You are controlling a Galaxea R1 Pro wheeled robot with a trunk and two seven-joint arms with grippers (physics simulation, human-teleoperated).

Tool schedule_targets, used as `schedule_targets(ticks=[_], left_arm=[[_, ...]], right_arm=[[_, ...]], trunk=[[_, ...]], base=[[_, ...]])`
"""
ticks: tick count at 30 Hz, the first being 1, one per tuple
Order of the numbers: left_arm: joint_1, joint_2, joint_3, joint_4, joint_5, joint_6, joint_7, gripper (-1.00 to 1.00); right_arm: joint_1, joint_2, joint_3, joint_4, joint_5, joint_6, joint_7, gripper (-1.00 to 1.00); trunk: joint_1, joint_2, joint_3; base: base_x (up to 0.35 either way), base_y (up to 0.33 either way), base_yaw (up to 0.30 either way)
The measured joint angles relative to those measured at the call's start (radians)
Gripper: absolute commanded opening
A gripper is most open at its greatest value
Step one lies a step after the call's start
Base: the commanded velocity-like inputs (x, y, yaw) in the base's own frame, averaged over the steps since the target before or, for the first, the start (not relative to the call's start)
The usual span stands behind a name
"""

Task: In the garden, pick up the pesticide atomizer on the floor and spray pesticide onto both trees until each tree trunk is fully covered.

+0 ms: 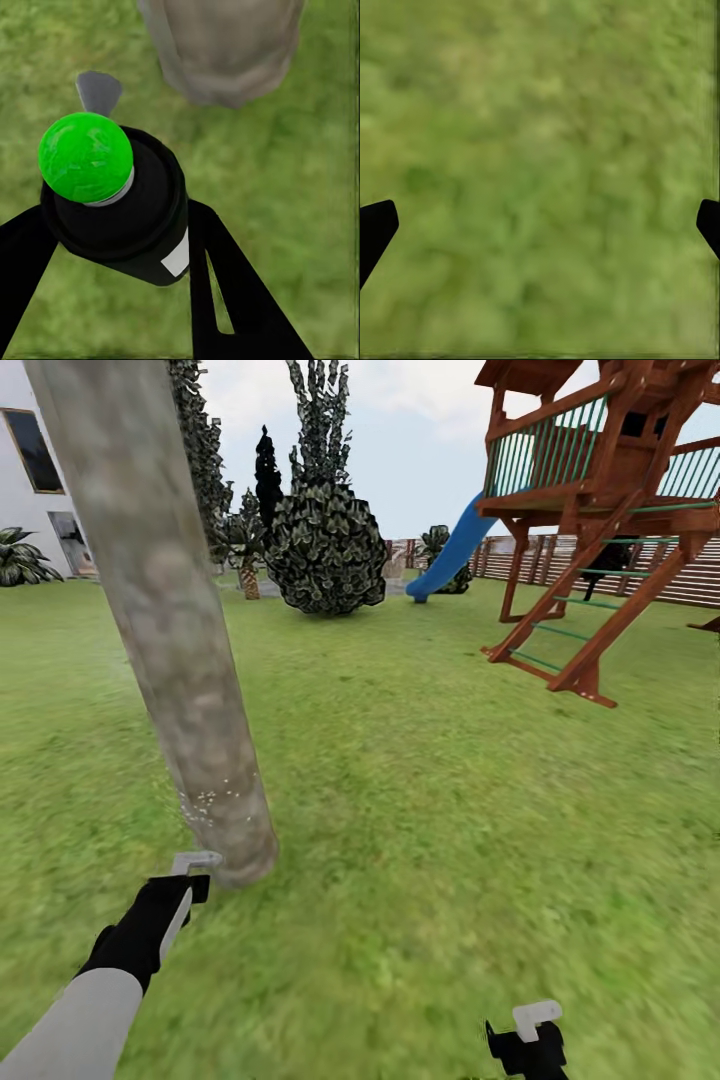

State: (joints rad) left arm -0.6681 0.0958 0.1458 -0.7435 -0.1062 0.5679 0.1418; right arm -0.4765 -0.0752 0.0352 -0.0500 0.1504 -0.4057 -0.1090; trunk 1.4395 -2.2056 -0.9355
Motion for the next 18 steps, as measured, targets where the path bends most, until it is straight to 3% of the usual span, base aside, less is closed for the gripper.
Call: schedule_targets(ticks=[5, 9, 18], left_arm=[[0.000, -0.004, 0.000, 0.006, 0.002, 0.003, 0.003, -1.00], [0.000, -0.005, 0.000, 0.005, 0.005, 0.002, 0.002, -1.00], [0.000, -0.005, 0.002, -0.004, 0.008, 0.000, 0.001, -1.00]], right_arm=[[0.000, 0.000, 0.000, 0.000, 0.000, 0.000, 0.000, 1.00], [0.000, 0.001, 0.000, 0.000, -0.001, 0.000, 0.000, 1.00], [0.000, 0.002, 0.000, 0.000, -0.001, 0.000, 0.000, 1.00]], trunk=[[0.000, 0.000, 0.000], [-0.001, 0.000, 0.000], [-0.001, 0.000, 0.000]], base=[[-0.040, -0.269, 0.000], [0.139, -0.251, 0.049], [0.213, -0.216, 0.262]])
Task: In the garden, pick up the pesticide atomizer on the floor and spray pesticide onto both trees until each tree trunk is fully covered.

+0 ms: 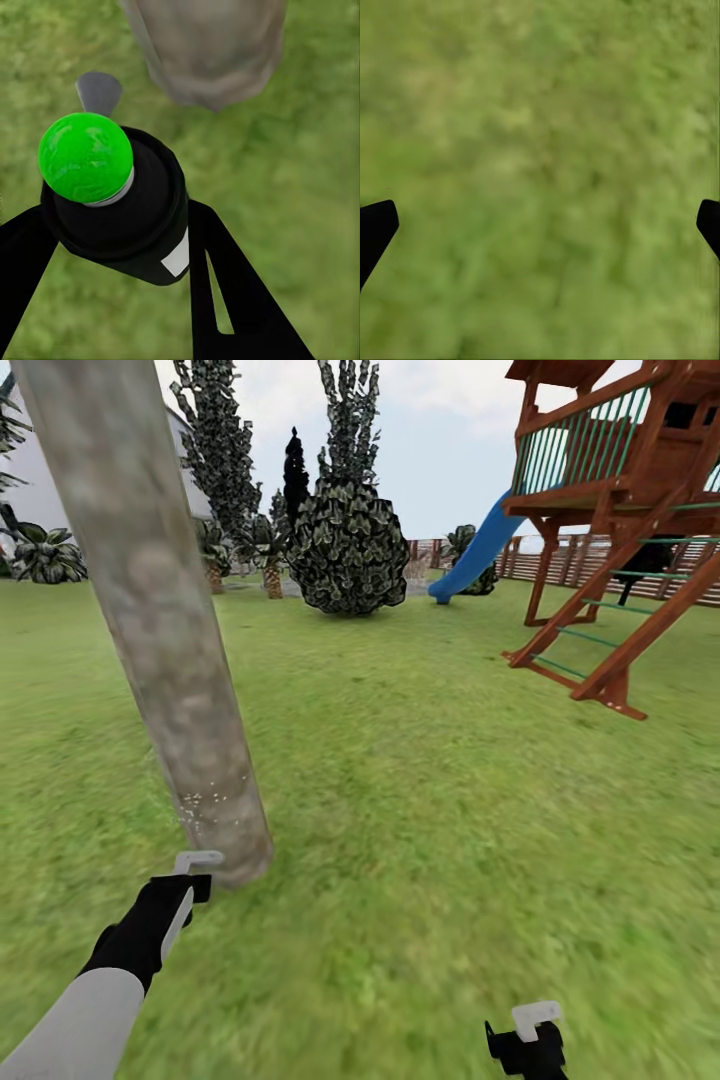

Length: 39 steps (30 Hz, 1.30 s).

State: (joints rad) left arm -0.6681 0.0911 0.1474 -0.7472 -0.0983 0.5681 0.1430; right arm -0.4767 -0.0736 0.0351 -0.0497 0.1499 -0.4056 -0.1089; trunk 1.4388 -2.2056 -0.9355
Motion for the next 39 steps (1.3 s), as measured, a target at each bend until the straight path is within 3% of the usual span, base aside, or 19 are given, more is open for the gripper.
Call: schedule_targets(ticks=[13, 25, 30, 39], left_arm=[[0.000, 0.000, 0.000, 0.000, 0.000, -0.001, 0.000, -1.00], [0.000, 0.001, 0.001, -0.002, 0.000, 0.000, 0.003, -1.00], [0.000, 0.001, 0.003, -0.001, 0.000, 0.000, 0.004, -1.00], [0.000, -0.002, 0.003, -0.002, 0.003, -0.002, 0.001, -1.00]], right_arm=[[0.000, 0.000, 0.000, 0.000, 0.001, 0.000, 0.000, 1.00], [0.000, 0.000, 0.000, 0.000, 0.001, 0.000, 0.000, 1.00], [0.000, 0.000, 0.000, 0.000, 0.001, 0.000, 0.000, 1.00], [0.000, 0.001, 0.000, 0.000, 0.001, 0.000, 0.000, 1.00]], trunk=[[0.000, 0.000, 0.000], [0.000, 0.000, 0.000], [0.000, 0.000, 0.000], [0.000, 0.000, 0.000]], base=[[0.058, -0.265, 0.074], [0.220, -0.209, 0.260], [0.212, -0.206, 0.057], [-0.004, -0.181, 0.174]])
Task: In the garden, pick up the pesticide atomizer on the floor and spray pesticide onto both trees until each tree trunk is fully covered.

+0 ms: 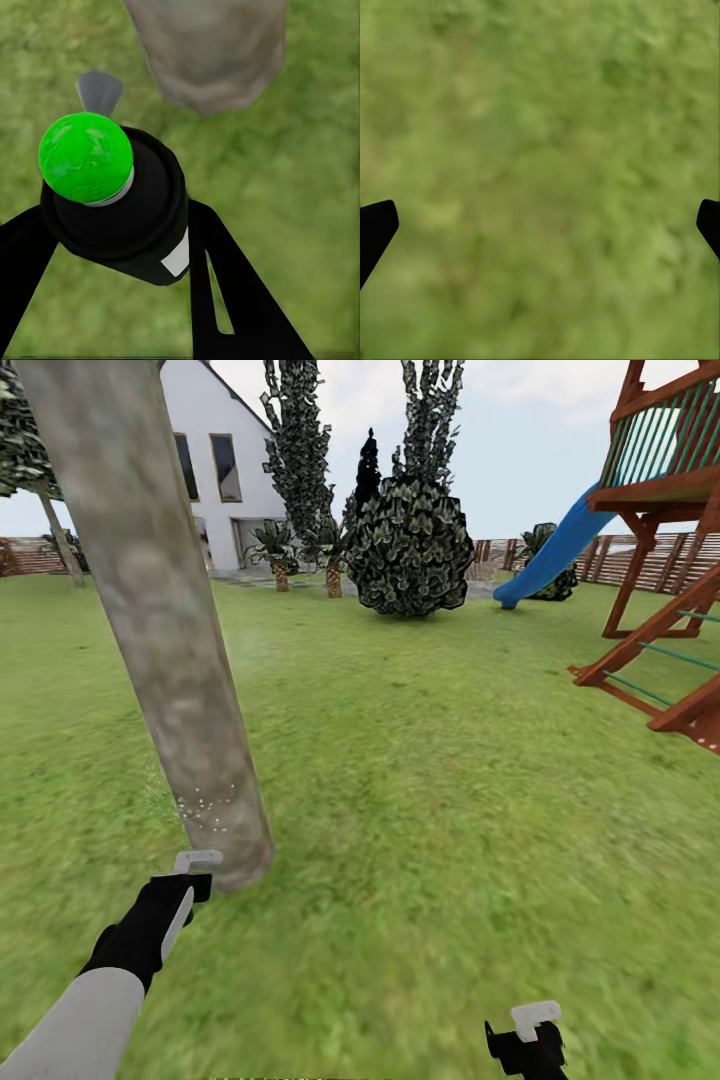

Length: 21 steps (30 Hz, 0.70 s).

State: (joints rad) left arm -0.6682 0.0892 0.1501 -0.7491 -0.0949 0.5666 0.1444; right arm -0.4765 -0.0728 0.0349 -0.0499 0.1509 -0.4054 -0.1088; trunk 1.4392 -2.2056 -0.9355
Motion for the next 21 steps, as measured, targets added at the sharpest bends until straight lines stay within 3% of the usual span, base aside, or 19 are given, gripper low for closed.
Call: schedule_targets(ticks=[5, 9, 11, 15, 21], left_arm=[[-0.008, 0.007, 0.004, 0.008, -0.003, 0.005, -0.007, -1.00], [-0.023, 0.008, -0.002, 0.012, -0.005, 0.025, -0.014, -1.00], [-0.084, 0.001, -0.006, 0.012, -0.008, 0.090, -0.014, -1.00], [-0.143, 0.011, -0.007, 0.005, -0.013, 0.107, -0.016, -1.00], [-0.136, 0.010, -0.009, 0.000, -0.015, 0.106, -0.015, -1.00]], right_arm=[[0.000, -0.001, 0.000, 0.000, 0.000, 0.000, 0.000, 1.00], [0.000, -0.002, 0.000, 0.000, 0.000, 0.000, 0.001, 1.00], [0.000, -0.003, 0.000, 0.000, 0.000, 0.000, 0.001, 1.00], [0.000, -0.005, 0.000, 0.000, 0.000, 0.000, 0.001, 1.00], [0.000, -0.005, 0.000, 0.000, 0.000, 0.000, 0.001, 1.00]], trunk=[[0.000, 0.000, 0.000], [0.000, 0.000, 0.000], [0.000, 0.000, 0.000], [0.000, 0.000, 0.000], [0.000, 0.000, 0.000]], base=[[-0.002, -0.004, 0.262], [0.000, 0.000, 0.048], [0.000, 0.000, 0.002], [0.000, 0.000, 0.000], [0.129, -0.089, 0.000]])
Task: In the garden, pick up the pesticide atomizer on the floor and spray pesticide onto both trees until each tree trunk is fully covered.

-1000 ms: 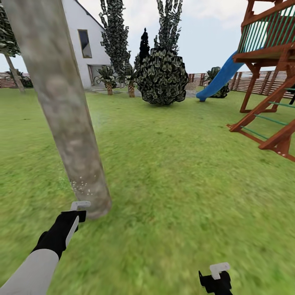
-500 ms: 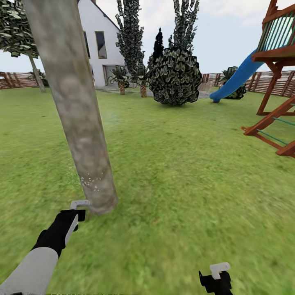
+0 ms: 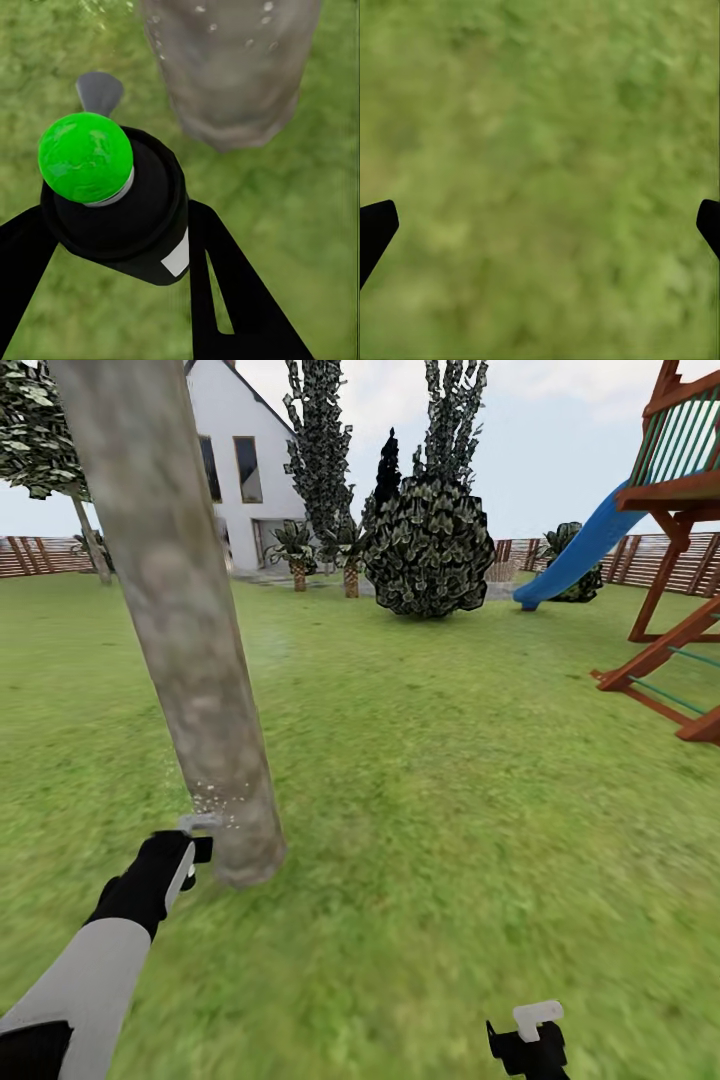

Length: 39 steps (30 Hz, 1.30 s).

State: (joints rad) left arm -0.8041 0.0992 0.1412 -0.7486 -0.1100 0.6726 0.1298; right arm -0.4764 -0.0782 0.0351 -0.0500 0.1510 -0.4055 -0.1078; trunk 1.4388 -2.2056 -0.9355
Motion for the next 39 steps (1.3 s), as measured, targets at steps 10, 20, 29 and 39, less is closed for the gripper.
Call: schedule_targets(ticks=[10, 20, 29, 39], left_arm=[[0.000, 0.002, 0.001, -0.001, 0.001, 0.000, 0.000, -1.00], [0.000, -0.002, 0.001, -0.001, 0.001, 0.000, 0.000, -1.00], [0.001, -0.001, 0.001, -0.001, 0.001, 0.000, 0.000, -1.00], [0.002, -0.002, 0.000, -0.001, 0.001, 0.000, 0.001, -1.00]], right_arm=[[0.000, 0.002, 0.000, 0.000, 0.000, 0.000, 0.000, 1.00], [0.000, 0.003, 0.000, 0.000, 0.000, 0.000, 0.000, 1.00], [0.000, 0.000, 0.000, 0.000, 0.000, 0.000, 0.000, 1.00], [0.000, 0.002, 0.000, 0.000, 0.000, 0.000, 0.000, 1.00]], trunk=[[0.001, 0.000, 0.000], [0.000, 0.000, 0.000], [0.000, 0.000, 0.000], [0.000, 0.000, 0.000]], base=[[0.053, -0.249, 0.053], [-0.008, -0.274, 0.203], [0.057, -0.268, 0.002], [0.223, -0.177, 0.121]])
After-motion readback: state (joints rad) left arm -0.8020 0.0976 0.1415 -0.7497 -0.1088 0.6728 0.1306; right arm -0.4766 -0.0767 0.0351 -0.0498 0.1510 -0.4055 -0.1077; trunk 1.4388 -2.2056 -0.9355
